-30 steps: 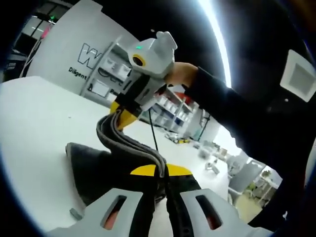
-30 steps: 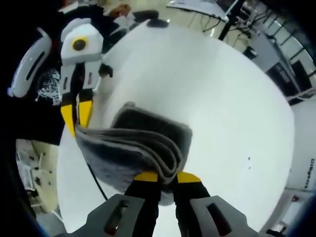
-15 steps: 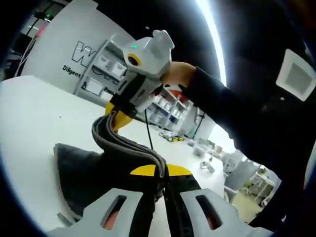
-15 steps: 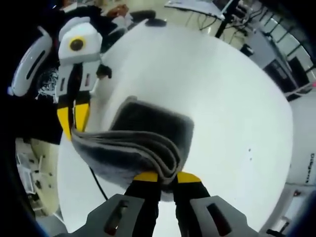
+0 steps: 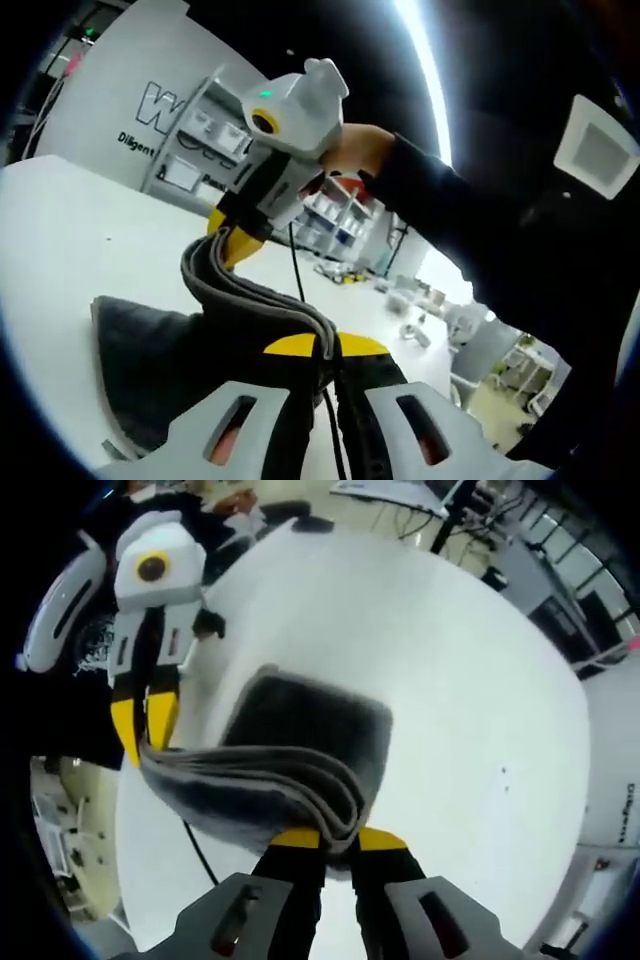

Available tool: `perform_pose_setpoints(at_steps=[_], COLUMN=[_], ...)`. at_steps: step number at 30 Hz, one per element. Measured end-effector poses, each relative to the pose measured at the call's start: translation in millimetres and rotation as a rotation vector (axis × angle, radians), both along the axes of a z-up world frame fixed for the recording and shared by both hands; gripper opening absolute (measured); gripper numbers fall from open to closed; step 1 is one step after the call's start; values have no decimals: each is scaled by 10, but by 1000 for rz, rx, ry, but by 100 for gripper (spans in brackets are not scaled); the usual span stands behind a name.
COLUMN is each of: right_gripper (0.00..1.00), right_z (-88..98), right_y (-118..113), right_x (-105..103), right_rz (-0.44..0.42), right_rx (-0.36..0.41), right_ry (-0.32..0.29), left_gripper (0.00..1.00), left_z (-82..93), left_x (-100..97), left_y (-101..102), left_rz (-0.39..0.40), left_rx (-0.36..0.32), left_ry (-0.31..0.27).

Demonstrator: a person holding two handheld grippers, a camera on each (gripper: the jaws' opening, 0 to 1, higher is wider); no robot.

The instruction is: Open the folded towel by lifting each exposed corner and separating the folded layers until the towel lies flat within the target outline without major curled edges

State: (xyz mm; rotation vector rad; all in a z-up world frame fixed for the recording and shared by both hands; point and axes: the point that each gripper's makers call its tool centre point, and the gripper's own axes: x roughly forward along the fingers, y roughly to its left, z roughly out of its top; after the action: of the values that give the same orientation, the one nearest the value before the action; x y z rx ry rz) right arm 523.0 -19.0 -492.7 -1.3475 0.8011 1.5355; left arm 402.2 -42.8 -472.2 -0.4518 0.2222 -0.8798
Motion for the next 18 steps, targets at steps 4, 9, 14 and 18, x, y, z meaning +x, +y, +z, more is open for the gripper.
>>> perform_pose_setpoints(at_steps=[4, 9, 14, 18], right_gripper=[5, 5, 5, 5], right_z=[15, 18, 20, 26], right_y=[-35, -88, -174, -258], right_x=[12, -7, -49, -47], right_rz=[-5, -9, -20, -33], right_rx=[5, 7, 13, 20], right_ry=[-1, -6, -9, -14], left_gripper=[3, 3, 3, 3], left_z=[14, 31, 39, 51], left_x=[-2, -12, -24, -25], left_y=[-50, -127, -205, -261], left_rz=[-4, -12, -23, -29], left_rx=[0, 4, 9, 10], left_ry=[-3, -6, -9, -12])
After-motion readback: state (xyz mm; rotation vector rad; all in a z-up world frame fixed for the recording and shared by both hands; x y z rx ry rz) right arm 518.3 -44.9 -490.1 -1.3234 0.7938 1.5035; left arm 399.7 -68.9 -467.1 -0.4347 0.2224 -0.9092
